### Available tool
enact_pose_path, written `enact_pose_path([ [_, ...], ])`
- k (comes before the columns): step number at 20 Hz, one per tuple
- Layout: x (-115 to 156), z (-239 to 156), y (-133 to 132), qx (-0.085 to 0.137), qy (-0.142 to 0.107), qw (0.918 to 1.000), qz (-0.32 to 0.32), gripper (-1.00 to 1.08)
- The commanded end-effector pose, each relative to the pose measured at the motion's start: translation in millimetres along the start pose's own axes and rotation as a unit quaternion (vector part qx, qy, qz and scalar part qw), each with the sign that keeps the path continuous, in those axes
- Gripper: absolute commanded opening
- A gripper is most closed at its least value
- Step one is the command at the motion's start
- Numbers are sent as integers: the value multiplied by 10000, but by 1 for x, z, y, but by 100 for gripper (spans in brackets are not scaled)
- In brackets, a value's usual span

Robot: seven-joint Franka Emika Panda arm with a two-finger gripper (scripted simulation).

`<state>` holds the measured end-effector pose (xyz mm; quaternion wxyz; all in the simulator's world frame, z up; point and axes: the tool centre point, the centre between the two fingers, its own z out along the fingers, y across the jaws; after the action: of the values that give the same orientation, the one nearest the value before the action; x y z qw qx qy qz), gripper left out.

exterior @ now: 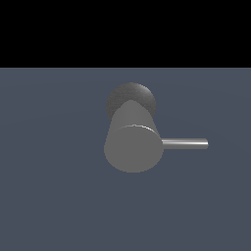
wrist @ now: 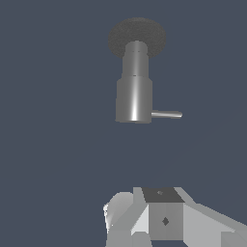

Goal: Turn on the faucet by rotating a designated handle.

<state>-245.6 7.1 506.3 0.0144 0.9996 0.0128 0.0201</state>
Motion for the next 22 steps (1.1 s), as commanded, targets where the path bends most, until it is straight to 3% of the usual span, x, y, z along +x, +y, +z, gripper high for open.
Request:
enact_pose_path([
  [1, 0, 0, 0, 0, 0, 10000, 0, -100],
  [15, 5, 2, -6, 118, 56, 9996, -232, -100],
  [22, 7, -5, -3, 493, 286, 9981, -227, -100],
])
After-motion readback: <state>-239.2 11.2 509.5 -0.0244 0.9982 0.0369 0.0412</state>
